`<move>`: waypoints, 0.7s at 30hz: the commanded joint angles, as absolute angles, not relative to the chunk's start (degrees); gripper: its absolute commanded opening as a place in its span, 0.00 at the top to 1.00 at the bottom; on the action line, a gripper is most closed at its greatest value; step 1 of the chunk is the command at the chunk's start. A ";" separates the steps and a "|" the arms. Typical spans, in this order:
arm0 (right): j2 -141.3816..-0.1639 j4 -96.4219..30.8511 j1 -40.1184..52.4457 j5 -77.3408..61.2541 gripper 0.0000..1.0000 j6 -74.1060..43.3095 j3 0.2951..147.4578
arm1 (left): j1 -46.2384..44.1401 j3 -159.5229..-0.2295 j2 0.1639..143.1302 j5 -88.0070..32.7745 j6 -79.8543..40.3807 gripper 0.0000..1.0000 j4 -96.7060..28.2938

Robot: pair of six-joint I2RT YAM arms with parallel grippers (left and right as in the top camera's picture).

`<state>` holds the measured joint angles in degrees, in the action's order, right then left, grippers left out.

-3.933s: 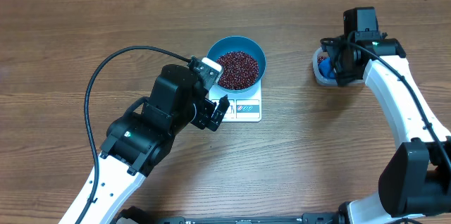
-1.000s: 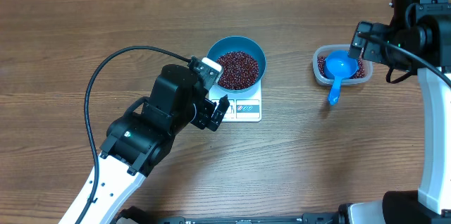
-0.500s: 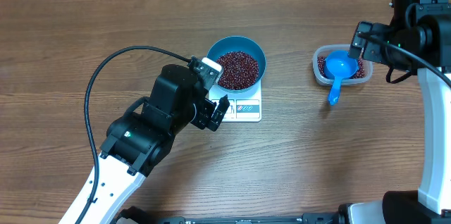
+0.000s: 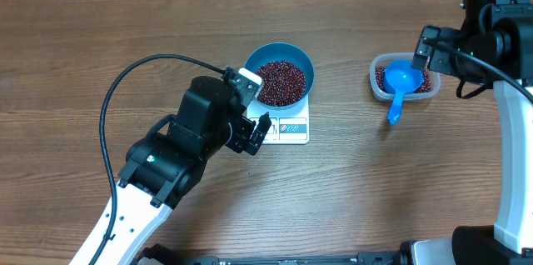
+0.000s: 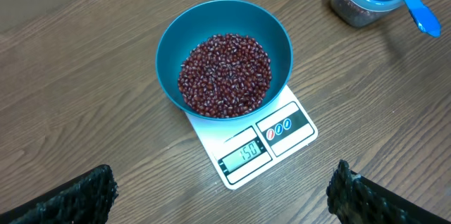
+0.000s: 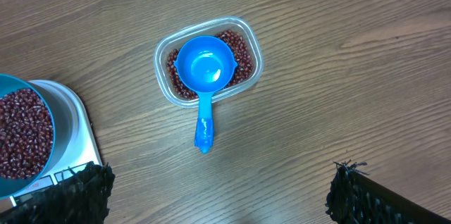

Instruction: Scoop item into bowl and weigh 150g on scale

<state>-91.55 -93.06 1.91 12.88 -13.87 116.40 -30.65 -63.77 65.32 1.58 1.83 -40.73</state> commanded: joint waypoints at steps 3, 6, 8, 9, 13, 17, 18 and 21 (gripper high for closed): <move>-90.83 -92.92 1.85 13.23 0.00 -13.41 117.34 | -30.39 -63.75 65.25 1.91 1.50 0.01 -40.71; -90.83 -92.92 1.85 13.23 0.00 -13.41 117.34 | -30.39 -63.75 65.25 1.91 1.50 0.01 -40.71; -90.83 -92.92 1.85 13.23 0.00 -13.41 117.34 | -30.39 -63.77 65.25 1.91 1.50 0.00 -40.71; -90.83 -92.92 1.85 13.23 0.00 -13.41 117.34 | -30.39 -63.77 65.25 1.93 1.50 0.01 -40.71; -90.83 -92.92 1.85 13.23 0.00 -13.41 117.34 | -30.39 -63.77 65.25 1.91 1.50 0.00 -40.71; -90.83 -92.92 1.85 13.23 0.00 -13.41 117.34 | -30.39 -63.75 65.01 1.91 1.48 0.01 -41.54; -90.83 -92.92 1.85 13.23 0.00 -13.41 117.34 | -30.39 -63.75 64.95 1.89 1.48 0.00 -42.28; -90.83 -92.90 1.85 13.23 0.00 -13.41 117.34 | -30.39 -63.75 64.66 1.98 1.52 0.00 -44.07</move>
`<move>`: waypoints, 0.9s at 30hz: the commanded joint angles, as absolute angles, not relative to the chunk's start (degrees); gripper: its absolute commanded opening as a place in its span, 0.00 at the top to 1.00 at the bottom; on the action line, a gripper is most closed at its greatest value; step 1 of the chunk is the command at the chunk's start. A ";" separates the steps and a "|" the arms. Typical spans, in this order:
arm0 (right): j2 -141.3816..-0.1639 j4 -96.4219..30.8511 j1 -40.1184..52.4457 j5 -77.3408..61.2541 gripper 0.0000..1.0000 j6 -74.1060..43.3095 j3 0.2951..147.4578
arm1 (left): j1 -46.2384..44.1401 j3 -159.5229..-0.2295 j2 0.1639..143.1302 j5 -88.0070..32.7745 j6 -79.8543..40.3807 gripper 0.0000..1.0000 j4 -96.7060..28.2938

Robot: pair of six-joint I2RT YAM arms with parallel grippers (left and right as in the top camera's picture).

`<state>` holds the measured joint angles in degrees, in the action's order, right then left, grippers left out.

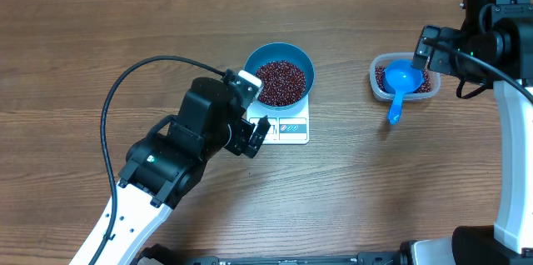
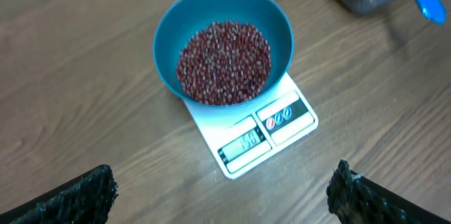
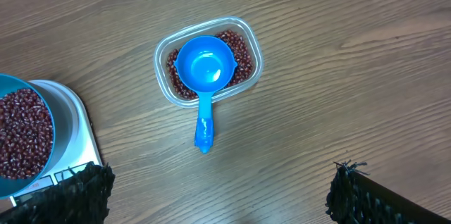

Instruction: Scoop item into bowl and weigh 150g on scale

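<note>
A blue bowl (image 1: 280,77) full of red beans (image 2: 224,62) stands on the white scale (image 1: 288,128). The scale's display (image 2: 245,142) is too blurred to read. My left gripper (image 2: 222,197) is open and empty, just left of the scale and short of the bowl. A clear container (image 3: 208,60) of beans sits at the right, with the blue scoop (image 3: 204,69) resting in it and its handle sticking out over the rim. My right gripper (image 3: 222,197) is open and empty, above the table beside the container.
Brown wooden table (image 1: 375,182) all round. The left arm's black cable (image 1: 125,82) loops over the table to the left of the bowl. The right arm's white column (image 1: 512,148) stands at the right edge.
The bowl and scale sit slightly higher in the left wrist view, which is now blurred, so my left gripper has shifted a little. The display read 150 before. The right arm has not moved.
</note>
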<state>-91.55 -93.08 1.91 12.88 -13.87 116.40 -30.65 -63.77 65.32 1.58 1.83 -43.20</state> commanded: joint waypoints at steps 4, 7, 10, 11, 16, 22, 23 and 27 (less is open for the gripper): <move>-90.83 -92.92 1.85 13.23 0.00 -13.41 117.34 | -30.37 -63.68 63.59 2.39 1.74 0.01 -46.22; -90.83 -92.92 1.85 13.23 0.00 -13.41 117.34 | -30.28 -62.57 61.58 3.31 1.74 0.00 -46.28; -90.83 -92.92 1.85 13.23 0.00 -13.41 117.34 | -29.15 -60.07 58.70 3.40 1.72 0.00 -45.82; -90.83 -92.92 1.85 13.23 0.00 -13.41 117.34 | -28.56 -59.18 57.80 3.36 1.67 0.01 -45.60; -90.83 -92.92 1.85 13.23 0.00 -13.41 117.34 | -24.40 -52.27 51.77 2.15 1.67 0.00 -39.44; -90.83 -92.92 1.85 13.23 0.00 -13.41 117.34 | -19.31 -42.30 40.97 -0.01 1.67 0.00 -27.81; -90.83 -92.92 1.85 13.23 0.00 -13.41 117.34 | -18.79 -40.86 39.22 -0.03 1.69 0.01 -25.89; -90.83 -92.92 1.85 13.23 0.00 -13.41 117.34 | -17.28 -34.39 31.92 0.01 1.72 0.00 -15.84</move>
<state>-91.55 -93.06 1.91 12.86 -13.87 116.40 -18.28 -38.26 36.18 1.02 1.83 -19.70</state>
